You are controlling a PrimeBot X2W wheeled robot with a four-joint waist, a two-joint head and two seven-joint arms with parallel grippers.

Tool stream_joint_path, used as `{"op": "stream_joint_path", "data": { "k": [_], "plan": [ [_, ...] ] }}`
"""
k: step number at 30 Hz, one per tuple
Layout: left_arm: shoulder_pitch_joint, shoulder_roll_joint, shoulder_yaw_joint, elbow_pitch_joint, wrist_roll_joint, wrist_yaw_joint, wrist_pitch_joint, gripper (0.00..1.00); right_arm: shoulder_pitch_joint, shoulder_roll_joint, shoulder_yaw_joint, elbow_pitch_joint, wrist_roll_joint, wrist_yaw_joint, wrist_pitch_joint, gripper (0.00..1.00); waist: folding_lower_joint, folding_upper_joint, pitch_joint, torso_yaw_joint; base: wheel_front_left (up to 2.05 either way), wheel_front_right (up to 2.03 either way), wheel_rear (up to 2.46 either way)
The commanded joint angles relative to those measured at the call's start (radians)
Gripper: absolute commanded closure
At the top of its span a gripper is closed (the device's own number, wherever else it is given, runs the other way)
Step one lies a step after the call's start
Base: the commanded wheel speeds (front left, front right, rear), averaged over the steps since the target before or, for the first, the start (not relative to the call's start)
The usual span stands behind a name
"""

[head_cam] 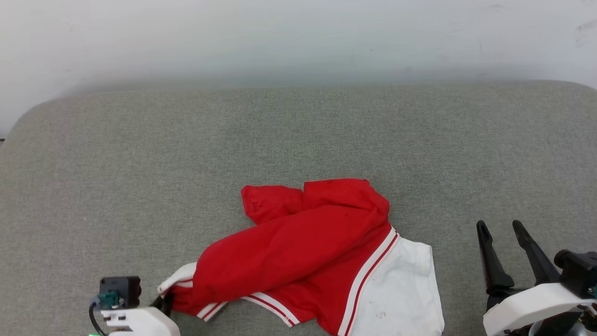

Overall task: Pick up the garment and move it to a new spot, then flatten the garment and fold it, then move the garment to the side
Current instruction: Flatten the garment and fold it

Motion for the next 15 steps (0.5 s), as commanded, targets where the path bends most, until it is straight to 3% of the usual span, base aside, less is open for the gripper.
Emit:
{"op": "stream_joint_path", "data": {
  "k": [1,3,4,7,15],
  "plan": [
    [0.038,-0.026,-0.002,0.02,-0.024,-0.002,-0.015,1.0,0.009,0.001,0.005,-0.005,-0.012,0.0,0.003,0.0,0.0,0.0,-0.006,0.002,0.0,0.0,0.0],
    [0.059,-0.051,0.003,0.047,-0.046,-0.014,-0.044,1.0,0.008,0.001,0.009,-0.006,-0.011,0.0,0.007,0.0,0.0,0.0,-0.012,0.002,0.0,0.0,0.0],
    [0.068,-0.062,0.003,0.064,-0.058,-0.023,-0.055,0.93,0.009,0.001,0.01,-0.006,-0.012,0.0,0.01,0.0,0.0,0.0,-0.016,0.003,0.0,0.0,0.0],
    [0.081,-0.088,0.005,0.1,-0.064,-0.033,-0.099,0.0,0.014,0.001,0.015,-0.012,-0.016,0.0,0.02,0.0,0.0,0.0,-0.034,0.003,0.0,0.0,0.0],
    [0.065,-0.12,0.04,0.102,-0.003,-0.005,-0.295,0.0,0.043,0.001,0.011,-0.034,-0.01,0.0,0.032,0.0,0.0,0.0,-0.083,0.009,0.0,0.0,0.0]
  ]
}}
